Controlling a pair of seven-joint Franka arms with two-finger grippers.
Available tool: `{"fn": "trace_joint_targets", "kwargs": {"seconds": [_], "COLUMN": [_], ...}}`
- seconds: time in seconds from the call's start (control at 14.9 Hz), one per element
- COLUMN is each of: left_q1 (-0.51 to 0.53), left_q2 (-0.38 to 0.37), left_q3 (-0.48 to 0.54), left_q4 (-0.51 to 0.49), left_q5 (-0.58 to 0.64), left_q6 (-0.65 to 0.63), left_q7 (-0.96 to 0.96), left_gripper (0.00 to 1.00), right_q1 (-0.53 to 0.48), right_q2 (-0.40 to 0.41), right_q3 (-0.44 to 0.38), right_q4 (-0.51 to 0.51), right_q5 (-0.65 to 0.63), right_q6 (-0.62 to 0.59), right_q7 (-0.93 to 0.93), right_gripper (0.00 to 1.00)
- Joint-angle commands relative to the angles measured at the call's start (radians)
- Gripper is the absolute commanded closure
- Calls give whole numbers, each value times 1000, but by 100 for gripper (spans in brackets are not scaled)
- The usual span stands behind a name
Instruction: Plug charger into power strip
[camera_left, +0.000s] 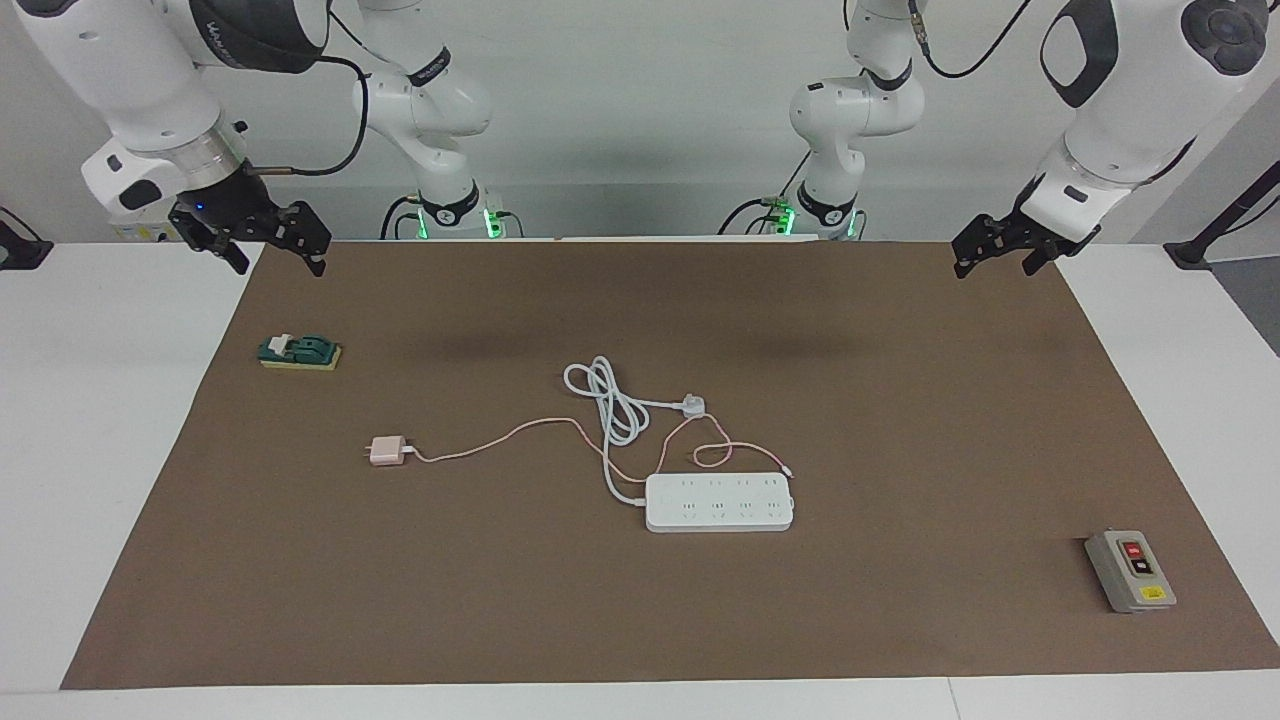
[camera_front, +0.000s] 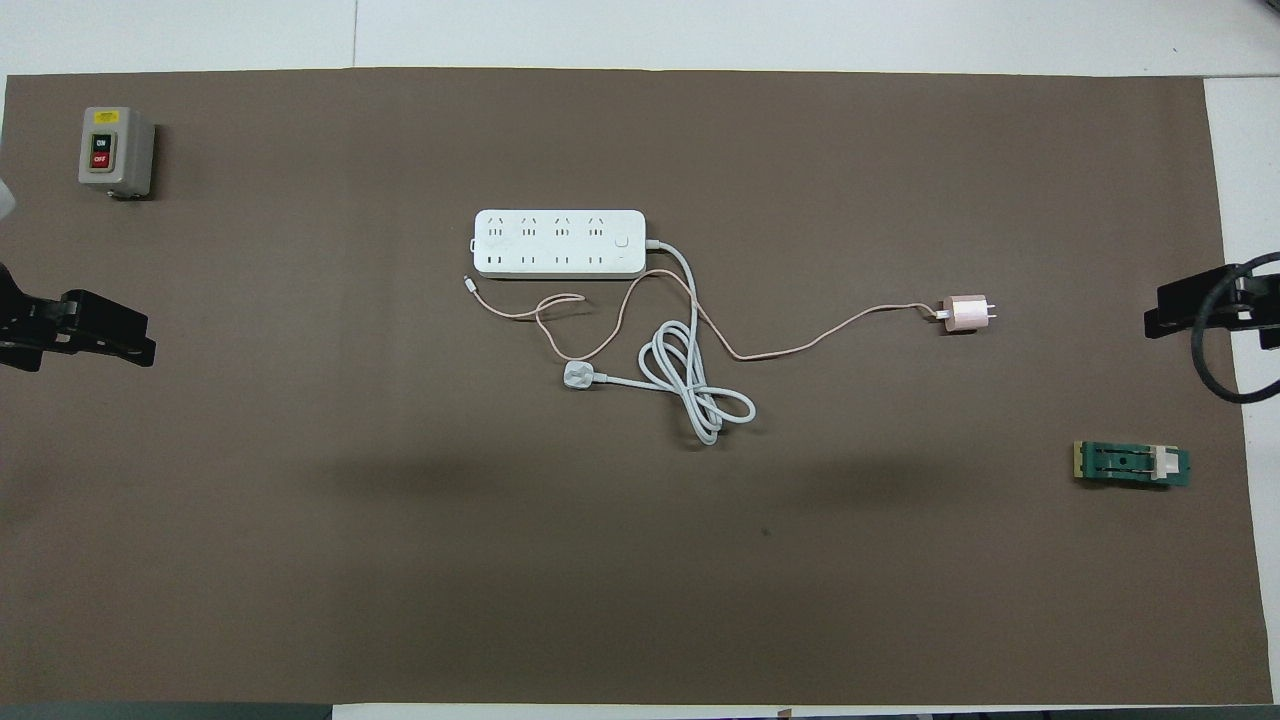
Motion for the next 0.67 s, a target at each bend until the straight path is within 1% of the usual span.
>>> {"fn": "trace_joint_targets", "kwargs": {"seconds": [0.0, 0.13, 0.27, 0.4, 0.54, 0.6], "left_q1": [-6, -6, -6, -6, -6, -6], "left_q2": [-13, -13, -13, -13, -13, -13], "left_q3": [9, 9, 9, 9, 9, 9], "left_q4": [-5, -5, -5, -5, -5, -5], "left_q5": [1, 1, 1, 1, 1, 1], "left_q6": [3, 3, 3, 3, 3, 3], "left_q7": [2, 2, 2, 2, 2, 2], "left_gripper": [0, 0, 0, 0, 0, 0], "right_q1": [-57, -88, -113, -154, -171, -176], "right_q2": [28, 88, 149, 220, 236, 242], "right_q3": [11, 11, 11, 9, 8, 9], "right_q4": [-25, -23, -26, -32, -89, -104], "right_q5": [112, 194, 270, 401, 483, 524], "right_q6": [26, 37, 84, 118, 184, 196], "right_q7": [164, 285, 412, 541, 609, 669], "right_gripper": [0, 0, 0, 0, 0, 0]}}
